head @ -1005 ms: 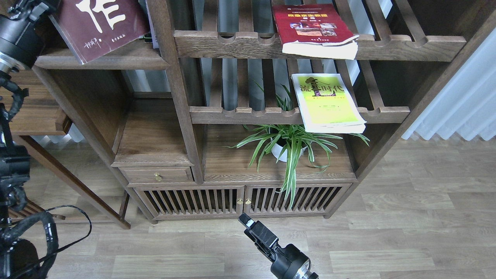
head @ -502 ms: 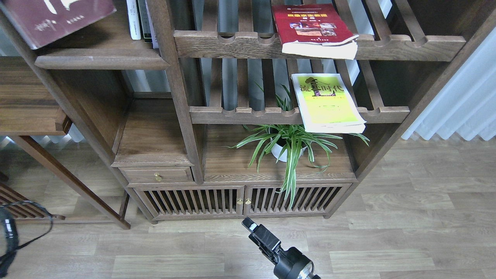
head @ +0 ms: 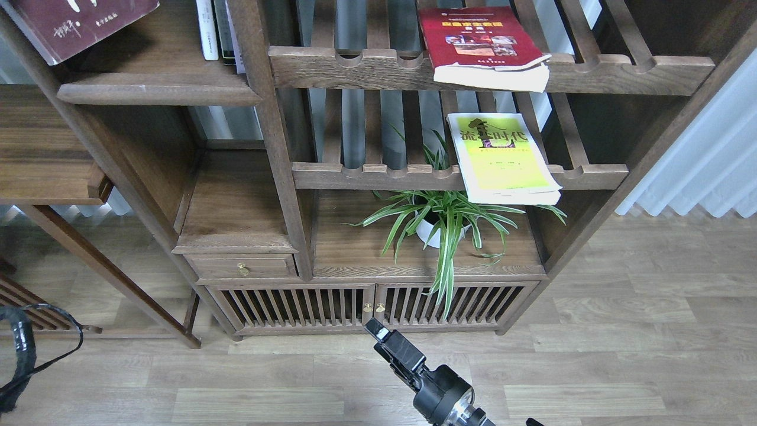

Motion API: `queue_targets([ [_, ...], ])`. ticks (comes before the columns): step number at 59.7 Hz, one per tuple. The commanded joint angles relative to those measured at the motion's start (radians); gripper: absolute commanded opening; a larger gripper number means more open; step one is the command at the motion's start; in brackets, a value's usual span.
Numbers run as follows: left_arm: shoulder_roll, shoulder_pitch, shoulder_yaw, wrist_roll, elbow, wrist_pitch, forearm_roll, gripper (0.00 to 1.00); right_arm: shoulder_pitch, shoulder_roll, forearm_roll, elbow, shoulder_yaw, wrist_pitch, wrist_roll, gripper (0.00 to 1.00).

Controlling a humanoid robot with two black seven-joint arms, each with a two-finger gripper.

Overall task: Organize books on shelf
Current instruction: 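Push the maroon book onto the upper shelf with the left gripper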

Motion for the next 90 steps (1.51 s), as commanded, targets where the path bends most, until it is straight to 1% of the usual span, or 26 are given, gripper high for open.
queue_targets([
  [1,0.002,-0.034,0.071,-0.122,0.059,0.0,0.065,0.0,-0.002,0.0,-0.001,-0.001,-0.003,0.0,-0.001,0.98],
  [4,0.004,-0.041,0.097,-0.156,0.071,0.0,0.074,0.0,-0.002,0.0,-0.001,0.0,-0.004,0.0,-0.001,0.98],
  [5,0.007,-0.046,0.12,-0.182,0.082,0.0,0.08,0.0,-0.002,0.0,0.0,-0.001,-0.004,0.0,-0.001,0.98],
  [7,0.01,-0.051,0.143,-0.206,0.094,0.0,0.085,0.0,-0.002,0.0,0.0,0.0,-0.004,0.0,-0.001,0.98],
  [8,0.01,-0.052,0.151,-0.214,0.097,0.0,0.085,0.0,-0.004,0.0,-0.001,0.0,-0.004,0.0,-0.001,0.98],
  [9,0.01,-0.058,0.166,-0.231,0.105,0.0,0.086,0.0,-0.004,0.0,0.0,0.0,-0.004,0.0,-0.001,0.98],
  [11,0.01,-0.061,0.18,-0.245,0.112,0.0,0.086,0.0,-0.004,0.0,0.0,0.0,-0.004,0.0,-0.001,0.98],
  [12,0.013,-0.081,0.22,-0.292,0.14,0.0,0.089,0.0,-0.004,0.0,0.0,0.0,-0.004,0.0,0.001,0.98],
  [15,0.016,-0.094,0.239,-0.321,0.161,0.0,0.098,0.0,-0.004,0.0,0.0,0.0,-0.004,0.0,0.001,0.98],
  [18,0.018,-0.104,0.251,-0.341,0.177,0.0,0.106,0.0,-0.004,0.0,0.0,0.0,-0.004,0.0,0.001,0.98],
  [21,0.018,-0.115,0.26,-0.352,0.192,0.0,0.108,0.0,-0.005,0.0,0.0,0.0,-0.004,0.0,0.001,0.98],
  [30,0.021,-0.123,0.266,-0.363,0.237,0.0,0.108,0.0,-0.004,0.0,0.0,0.0,-0.008,0.0,-0.001,0.98],
  [52,0.025,-0.163,0.305,-0.435,0.362,0.0,0.108,0.0,-0.004,0.0,0.002,0.0,-0.011,0.0,0.001,0.98],
  [62,0.028,-0.155,0.317,-0.453,0.401,0.0,0.103,0.0,-0.002,0.0,0.002,0.0,-0.009,0.0,0.001,0.98],
  [63,0.028,-0.153,0.328,-0.462,0.416,0.0,0.1,0.0,0.001,0.0,0.002,0.0,-0.009,0.0,0.001,0.98],
  [70,0.025,-0.167,0.352,-0.485,0.464,0.0,0.095,0.0,0.001,0.0,0.002,0.0,-0.008,0.0,0.001,0.98],
  [75,0.027,-0.18,0.366,-0.495,0.48,0.0,0.094,0.0,-0.001,0.0,0.003,0.0,-0.006,0.0,0.001,0.98],
  [86,0.021,-0.221,0.371,-0.496,0.539,0.0,0.094,0.0,-0.002,0.0,0.002,0.0,-0.004,0.0,0.001,0.98],
  [90,0.018,-0.238,0.377,-0.508,0.565,0.0,0.094,0.0,-0.001,0.0,0.002,0.0,-0.003,0.0,0.001,0.98],
])
